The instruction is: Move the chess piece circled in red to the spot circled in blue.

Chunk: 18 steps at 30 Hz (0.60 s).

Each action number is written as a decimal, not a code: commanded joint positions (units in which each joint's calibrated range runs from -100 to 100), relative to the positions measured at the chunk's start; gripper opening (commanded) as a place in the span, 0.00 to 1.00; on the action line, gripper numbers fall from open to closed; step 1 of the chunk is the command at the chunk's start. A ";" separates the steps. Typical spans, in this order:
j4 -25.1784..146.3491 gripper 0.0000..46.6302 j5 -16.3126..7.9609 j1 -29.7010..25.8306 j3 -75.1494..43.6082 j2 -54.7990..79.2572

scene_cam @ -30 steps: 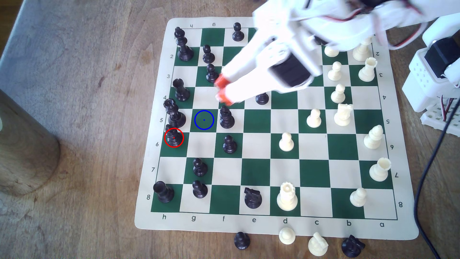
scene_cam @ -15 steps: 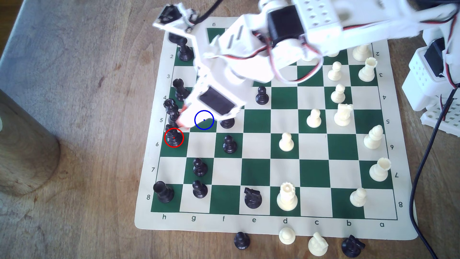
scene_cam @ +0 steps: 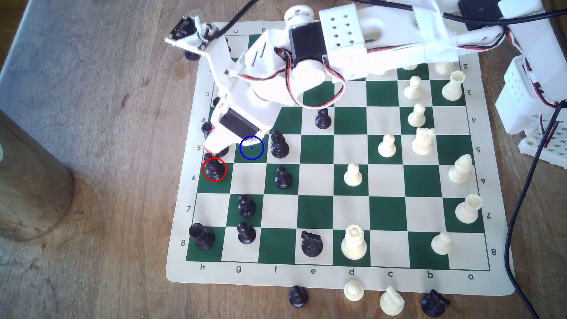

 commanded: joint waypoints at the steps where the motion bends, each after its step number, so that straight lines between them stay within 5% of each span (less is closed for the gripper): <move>1: 0.10 0.23 0.15 -0.18 -5.38 -1.65; 7: 0.02 0.35 0.20 0.76 -5.74 0.31; 18: -1.04 0.33 0.63 1.07 -8.73 4.46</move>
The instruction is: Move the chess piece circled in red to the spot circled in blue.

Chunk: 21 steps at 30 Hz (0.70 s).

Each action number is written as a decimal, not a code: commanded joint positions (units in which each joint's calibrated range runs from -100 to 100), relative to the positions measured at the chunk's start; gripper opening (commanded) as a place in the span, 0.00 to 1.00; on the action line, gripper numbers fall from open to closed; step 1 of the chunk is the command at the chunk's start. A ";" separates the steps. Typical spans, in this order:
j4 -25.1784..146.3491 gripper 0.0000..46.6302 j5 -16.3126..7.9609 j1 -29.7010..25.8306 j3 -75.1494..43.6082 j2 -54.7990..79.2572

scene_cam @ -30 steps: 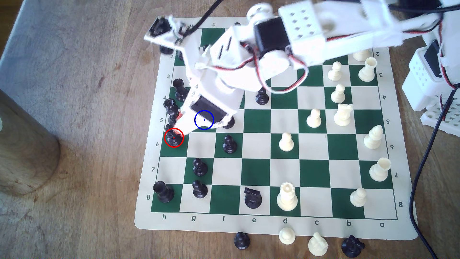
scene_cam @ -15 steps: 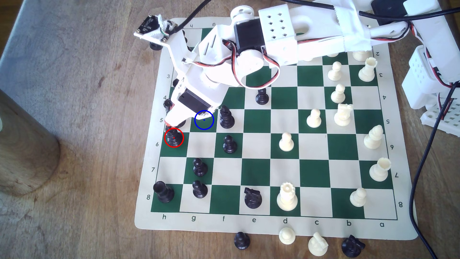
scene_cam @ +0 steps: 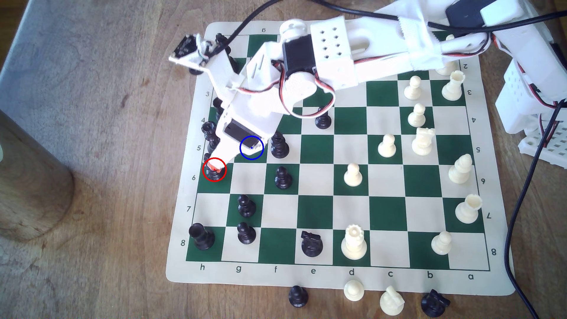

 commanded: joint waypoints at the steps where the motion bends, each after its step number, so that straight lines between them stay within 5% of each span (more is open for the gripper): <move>1: -1.21 0.33 0.10 0.12 -7.83 -0.81; 21: -1.37 0.30 -0.10 0.12 -19.25 8.70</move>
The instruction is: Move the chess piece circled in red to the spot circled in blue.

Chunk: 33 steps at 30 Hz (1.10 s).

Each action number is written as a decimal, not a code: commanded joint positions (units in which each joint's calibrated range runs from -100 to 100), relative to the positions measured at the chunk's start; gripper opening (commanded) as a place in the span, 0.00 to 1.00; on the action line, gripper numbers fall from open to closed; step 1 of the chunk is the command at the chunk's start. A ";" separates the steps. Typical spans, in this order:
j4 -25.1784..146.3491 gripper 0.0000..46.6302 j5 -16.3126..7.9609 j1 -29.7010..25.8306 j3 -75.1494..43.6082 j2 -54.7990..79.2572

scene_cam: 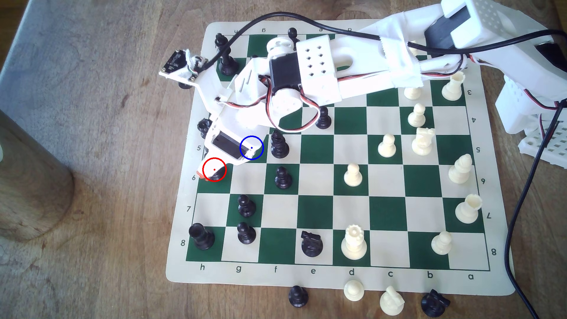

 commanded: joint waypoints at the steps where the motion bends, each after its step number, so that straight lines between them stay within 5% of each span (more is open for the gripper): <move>1: -1.05 0.30 -0.24 0.26 -6.24 -2.44; 7: -1.05 0.28 -0.29 -0.05 -6.33 -2.27; 15: 0.01 0.02 -0.10 -0.21 -6.15 -2.27; 33: 1.57 0.01 -1.61 -1.69 -5.78 -12.12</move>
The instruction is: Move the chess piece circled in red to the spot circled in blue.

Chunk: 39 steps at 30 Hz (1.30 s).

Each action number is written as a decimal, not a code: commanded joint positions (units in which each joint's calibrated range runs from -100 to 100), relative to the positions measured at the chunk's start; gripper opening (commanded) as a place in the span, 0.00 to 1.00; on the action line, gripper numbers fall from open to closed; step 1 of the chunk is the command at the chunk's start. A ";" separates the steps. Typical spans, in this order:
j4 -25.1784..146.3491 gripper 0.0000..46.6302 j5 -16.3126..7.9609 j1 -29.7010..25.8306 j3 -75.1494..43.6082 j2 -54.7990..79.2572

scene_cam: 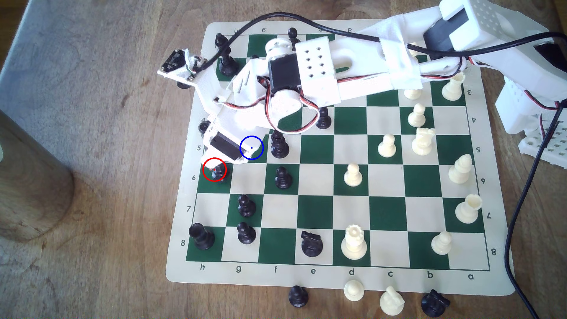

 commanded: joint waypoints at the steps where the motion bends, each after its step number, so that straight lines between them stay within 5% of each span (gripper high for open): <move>1: 1.43 0.01 -0.49 -1.49 -4.34 -13.23; 9: 3.72 0.01 -0.78 -1.89 -1.07 -21.80; 24: -1.11 0.01 0.73 1.71 25.76 -35.56; 39: -5.29 0.01 4.30 3.51 29.30 -28.42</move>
